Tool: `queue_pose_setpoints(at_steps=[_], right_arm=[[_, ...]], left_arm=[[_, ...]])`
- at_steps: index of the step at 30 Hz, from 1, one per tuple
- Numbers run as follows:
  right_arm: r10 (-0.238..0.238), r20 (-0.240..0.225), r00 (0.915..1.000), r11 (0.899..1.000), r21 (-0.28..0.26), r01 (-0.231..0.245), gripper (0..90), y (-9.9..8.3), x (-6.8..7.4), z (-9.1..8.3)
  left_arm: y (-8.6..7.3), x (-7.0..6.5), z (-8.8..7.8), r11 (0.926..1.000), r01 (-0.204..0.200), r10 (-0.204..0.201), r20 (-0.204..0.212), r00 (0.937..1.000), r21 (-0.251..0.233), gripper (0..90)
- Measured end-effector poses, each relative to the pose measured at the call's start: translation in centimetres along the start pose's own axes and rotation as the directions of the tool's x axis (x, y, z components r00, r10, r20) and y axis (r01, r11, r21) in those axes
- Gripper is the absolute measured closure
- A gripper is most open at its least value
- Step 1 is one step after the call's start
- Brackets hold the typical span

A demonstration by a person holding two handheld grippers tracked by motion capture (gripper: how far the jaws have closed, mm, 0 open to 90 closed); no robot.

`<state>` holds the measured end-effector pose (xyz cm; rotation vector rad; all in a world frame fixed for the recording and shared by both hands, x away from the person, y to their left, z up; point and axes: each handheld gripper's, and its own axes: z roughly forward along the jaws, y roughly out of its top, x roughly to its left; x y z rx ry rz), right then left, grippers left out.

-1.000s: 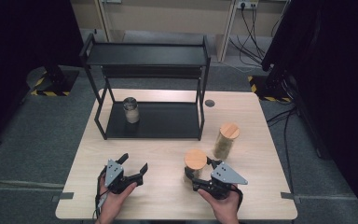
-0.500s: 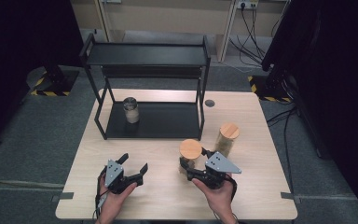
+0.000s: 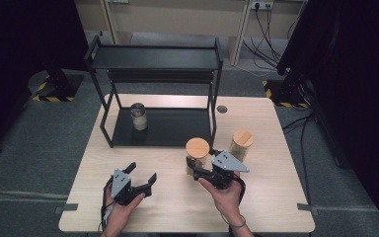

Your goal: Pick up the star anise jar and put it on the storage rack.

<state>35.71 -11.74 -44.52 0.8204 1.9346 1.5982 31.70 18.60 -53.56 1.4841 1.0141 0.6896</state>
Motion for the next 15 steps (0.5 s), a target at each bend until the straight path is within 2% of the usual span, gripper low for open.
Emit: queue_pose_setpoints(at_steps=[15], right_arm=[[0.011, 0.01, 0.9999, 1.0, -0.002, -0.011, 25.3, 0.9, -0.4, 2.0]], left_arm=[[0.0, 0.0, 0.0, 1.0, -0.002, 0.002, 0.001, 1.0, 0.001, 9.7]])
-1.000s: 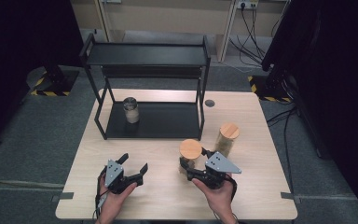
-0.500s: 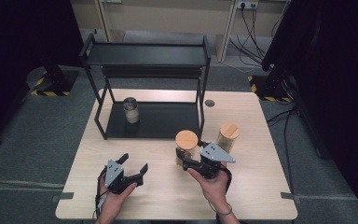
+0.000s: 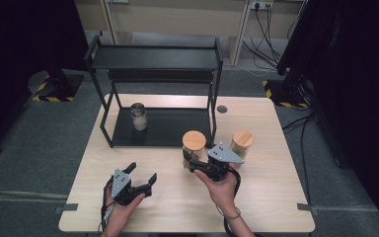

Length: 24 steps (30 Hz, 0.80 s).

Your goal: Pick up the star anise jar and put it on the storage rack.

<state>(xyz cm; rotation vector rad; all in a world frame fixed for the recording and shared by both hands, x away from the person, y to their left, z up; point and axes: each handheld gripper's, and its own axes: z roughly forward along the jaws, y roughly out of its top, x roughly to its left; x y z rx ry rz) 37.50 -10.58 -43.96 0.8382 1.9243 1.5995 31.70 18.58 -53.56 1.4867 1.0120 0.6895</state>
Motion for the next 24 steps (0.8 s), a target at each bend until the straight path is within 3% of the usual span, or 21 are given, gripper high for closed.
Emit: queue_pose_setpoints(at_steps=[24], right_arm=[[0.007, 0.005, 1.0, 1.0, 0.0, -0.007, 25.3, 1.5, -0.2, 2.7]], left_arm=[[0.0, 0.0, 0.0, 1.0, -0.003, 0.003, 0.002, 1.0, -0.001, 9.7]])
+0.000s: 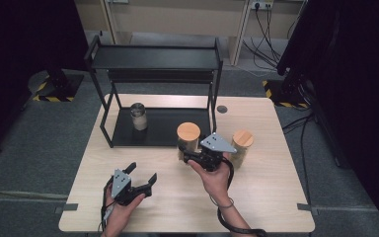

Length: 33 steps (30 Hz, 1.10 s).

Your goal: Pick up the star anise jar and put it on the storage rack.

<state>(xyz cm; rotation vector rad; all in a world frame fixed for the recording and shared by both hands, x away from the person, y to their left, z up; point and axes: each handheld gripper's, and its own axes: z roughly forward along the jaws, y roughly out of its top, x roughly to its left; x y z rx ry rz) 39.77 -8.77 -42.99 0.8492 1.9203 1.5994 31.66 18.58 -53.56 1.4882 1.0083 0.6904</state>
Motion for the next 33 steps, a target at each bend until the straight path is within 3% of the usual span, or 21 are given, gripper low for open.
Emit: queue_pose_setpoints(at_steps=[33], right_arm=[[0.023, 0.025, 0.9994, 1.0, 0.01, -0.023, 25.3, 1.9, -1.3, 3.9]], left_arm=[[0.0, 0.0, -0.1, 0.9999, 0.003, -0.003, 0.001, 1.0, -0.01, 9.6]])
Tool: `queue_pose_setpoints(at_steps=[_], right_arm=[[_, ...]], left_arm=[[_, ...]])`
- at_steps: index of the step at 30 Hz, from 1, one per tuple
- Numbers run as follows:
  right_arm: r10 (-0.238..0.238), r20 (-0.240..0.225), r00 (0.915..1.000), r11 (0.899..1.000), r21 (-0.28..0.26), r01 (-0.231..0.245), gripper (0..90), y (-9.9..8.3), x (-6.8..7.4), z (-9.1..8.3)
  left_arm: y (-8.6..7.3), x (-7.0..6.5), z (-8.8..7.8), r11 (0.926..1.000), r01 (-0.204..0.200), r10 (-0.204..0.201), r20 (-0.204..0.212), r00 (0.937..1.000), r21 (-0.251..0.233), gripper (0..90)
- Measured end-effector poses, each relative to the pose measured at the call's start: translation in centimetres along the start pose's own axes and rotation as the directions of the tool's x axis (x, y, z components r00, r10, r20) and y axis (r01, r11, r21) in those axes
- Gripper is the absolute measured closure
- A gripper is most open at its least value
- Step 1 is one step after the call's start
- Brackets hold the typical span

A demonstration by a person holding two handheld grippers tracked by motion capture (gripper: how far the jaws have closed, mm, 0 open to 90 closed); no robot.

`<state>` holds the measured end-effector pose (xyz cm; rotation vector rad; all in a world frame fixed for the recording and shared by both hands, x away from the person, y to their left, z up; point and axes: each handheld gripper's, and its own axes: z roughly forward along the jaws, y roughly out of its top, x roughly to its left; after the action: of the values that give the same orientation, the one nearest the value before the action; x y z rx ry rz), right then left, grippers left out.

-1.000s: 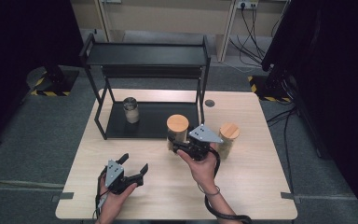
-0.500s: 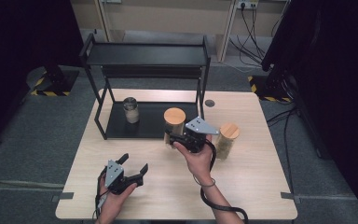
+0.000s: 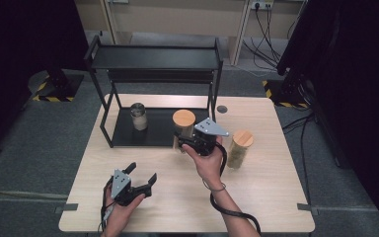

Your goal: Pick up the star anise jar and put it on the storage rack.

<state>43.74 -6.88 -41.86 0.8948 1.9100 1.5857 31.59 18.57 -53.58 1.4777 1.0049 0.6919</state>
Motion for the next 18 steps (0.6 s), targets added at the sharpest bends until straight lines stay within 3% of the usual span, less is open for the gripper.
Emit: queue_pose_setpoints(at_steps=[18], right_arm=[[-0.014, -0.003, 0.9999, 1.0, 0.013, 0.014, 25.3, 0.5, 0.4, 2.3]], left_arm=[[0.0, 0.0, 0.0, 1.0, 0.006, -0.006, 0.002, 1.0, -0.002, 9.6]])
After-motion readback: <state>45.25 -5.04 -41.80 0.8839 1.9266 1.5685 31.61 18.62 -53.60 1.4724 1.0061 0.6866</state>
